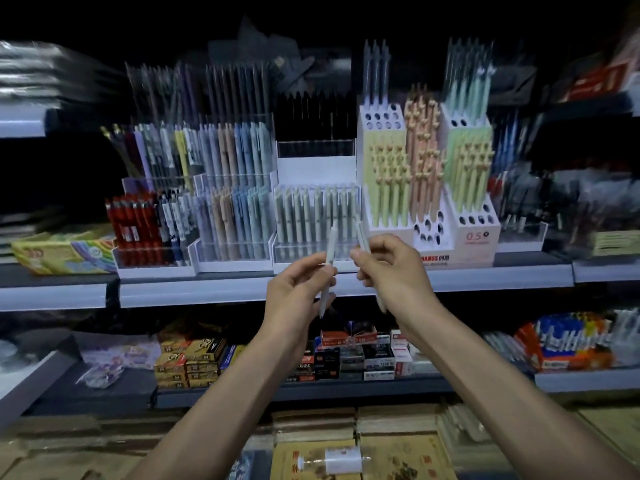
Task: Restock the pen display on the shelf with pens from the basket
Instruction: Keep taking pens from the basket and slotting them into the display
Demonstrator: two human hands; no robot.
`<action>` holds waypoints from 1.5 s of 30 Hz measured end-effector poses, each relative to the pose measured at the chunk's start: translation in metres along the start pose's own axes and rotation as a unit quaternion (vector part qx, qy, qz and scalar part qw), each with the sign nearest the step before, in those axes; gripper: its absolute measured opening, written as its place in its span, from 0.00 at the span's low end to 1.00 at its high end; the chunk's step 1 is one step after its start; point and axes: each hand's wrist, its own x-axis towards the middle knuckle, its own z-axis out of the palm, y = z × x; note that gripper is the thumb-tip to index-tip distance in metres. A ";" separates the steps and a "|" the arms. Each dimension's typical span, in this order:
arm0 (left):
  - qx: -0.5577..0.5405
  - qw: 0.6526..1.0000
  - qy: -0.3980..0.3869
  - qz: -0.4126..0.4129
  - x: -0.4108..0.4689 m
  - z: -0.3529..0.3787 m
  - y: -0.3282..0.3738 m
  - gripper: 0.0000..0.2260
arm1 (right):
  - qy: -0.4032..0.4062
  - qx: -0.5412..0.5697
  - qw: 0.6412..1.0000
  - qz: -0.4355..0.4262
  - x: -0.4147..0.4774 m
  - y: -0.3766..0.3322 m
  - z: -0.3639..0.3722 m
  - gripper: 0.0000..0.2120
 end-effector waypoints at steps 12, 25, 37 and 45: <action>0.093 0.993 0.002 0.078 0.044 0.025 0.022 0.11 | 0.038 -0.031 0.997 -0.066 0.057 -0.039 0.003 0.06; 0.200 0.971 0.027 0.129 0.105 0.032 0.053 0.03 | 0.056 -0.087 0.986 -0.131 0.111 -0.059 0.010 0.10; 0.395 0.892 0.145 0.165 0.134 0.035 0.037 0.11 | 0.089 -0.099 0.987 -0.092 0.143 -0.033 0.033 0.10; 0.449 0.863 0.187 0.138 0.131 0.040 0.032 0.10 | 0.088 -0.119 0.986 -0.076 0.154 -0.021 0.038 0.11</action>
